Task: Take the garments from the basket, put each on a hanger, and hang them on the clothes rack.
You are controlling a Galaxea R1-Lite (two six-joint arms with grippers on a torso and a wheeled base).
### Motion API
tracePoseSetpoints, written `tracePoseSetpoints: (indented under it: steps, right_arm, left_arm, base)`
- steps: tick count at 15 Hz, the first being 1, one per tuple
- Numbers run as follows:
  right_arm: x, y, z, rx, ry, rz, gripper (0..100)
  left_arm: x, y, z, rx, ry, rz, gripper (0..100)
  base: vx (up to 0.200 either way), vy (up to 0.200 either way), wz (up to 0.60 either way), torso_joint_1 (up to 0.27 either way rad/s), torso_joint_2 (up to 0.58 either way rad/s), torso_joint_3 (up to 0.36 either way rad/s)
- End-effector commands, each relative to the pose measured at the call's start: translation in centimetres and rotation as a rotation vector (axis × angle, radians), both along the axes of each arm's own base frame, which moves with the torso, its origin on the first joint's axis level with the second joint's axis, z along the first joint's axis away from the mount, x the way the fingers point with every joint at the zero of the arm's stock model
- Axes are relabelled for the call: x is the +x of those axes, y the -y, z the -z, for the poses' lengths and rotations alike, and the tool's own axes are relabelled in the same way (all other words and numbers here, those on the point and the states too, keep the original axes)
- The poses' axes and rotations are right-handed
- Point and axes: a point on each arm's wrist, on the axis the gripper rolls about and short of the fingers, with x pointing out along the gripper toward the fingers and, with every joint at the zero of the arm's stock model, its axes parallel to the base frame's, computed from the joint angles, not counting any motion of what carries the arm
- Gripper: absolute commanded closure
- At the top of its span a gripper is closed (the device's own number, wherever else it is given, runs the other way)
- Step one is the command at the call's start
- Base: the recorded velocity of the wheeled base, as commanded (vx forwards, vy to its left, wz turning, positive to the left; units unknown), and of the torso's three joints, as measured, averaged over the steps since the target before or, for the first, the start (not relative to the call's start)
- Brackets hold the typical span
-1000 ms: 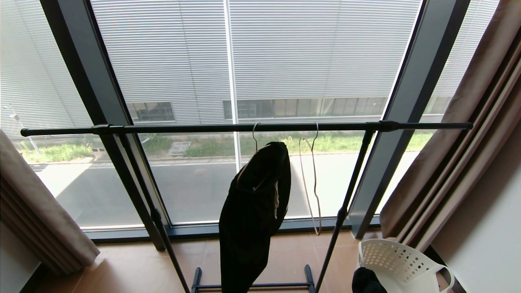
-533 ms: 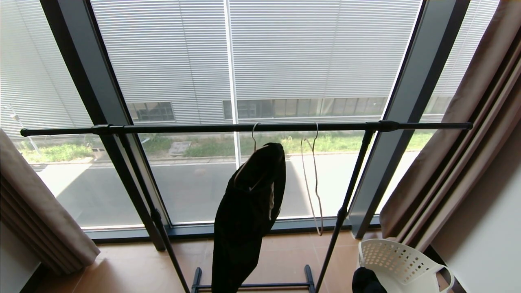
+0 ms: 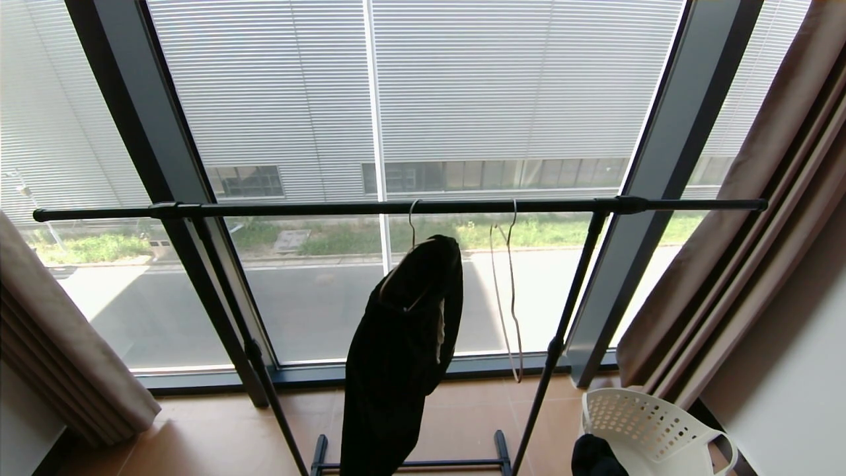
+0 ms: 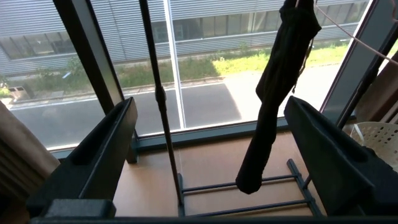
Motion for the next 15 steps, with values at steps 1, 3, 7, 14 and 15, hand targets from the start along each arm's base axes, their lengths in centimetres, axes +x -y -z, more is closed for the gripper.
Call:
tracePoseSetpoints:
  steps: [1, 3, 7, 14, 15]
  right_arm:
    - [0.04, 0.01, -0.01, 0.006, -0.005, 0.003, 0]
    - [0.05, 0.01, 0.00, -0.001, -0.006, 0.003, 0]
    - [0.03, 0.00, 0.00, 0.002, -0.005, 0.001, 0]
    - [0.03, 0.00, -0.01, 0.002, -0.004, 0.001, 0]
    - [0.03, 0.00, -0.01, 0.002, -0.004, 0.001, 0]
  left_arm:
    - [-0.01, 0.00, -0.03, -0.003, 0.002, 0.002, 0]
    - [-0.01, 0.01, -0.03, -0.003, 0.002, 0.004, 0]
    - [-0.01, 0.01, -0.03, -0.004, 0.001, 0.004, 0]
    - [-0.01, 0.00, -0.03, -0.010, 0.001, 0.001, 0]
    - [-0.01, 0.00, -0.03, -0.010, 0.001, 0.001, 0]
  base:
    - [0.000, 0.000, 0.00, 0.000, 0.00, 0.000]
    - [0.000, 0.000, 0.00, 0.000, 0.00, 0.000]
    - [0.000, 0.000, 0.00, -0.079, 0.17, 0.092]
    - [0.000, 0.000, 0.00, -0.142, 0.33, 0.191]
    - [0.000, 0.000, 0.00, -0.149, 0.33, 0.183]
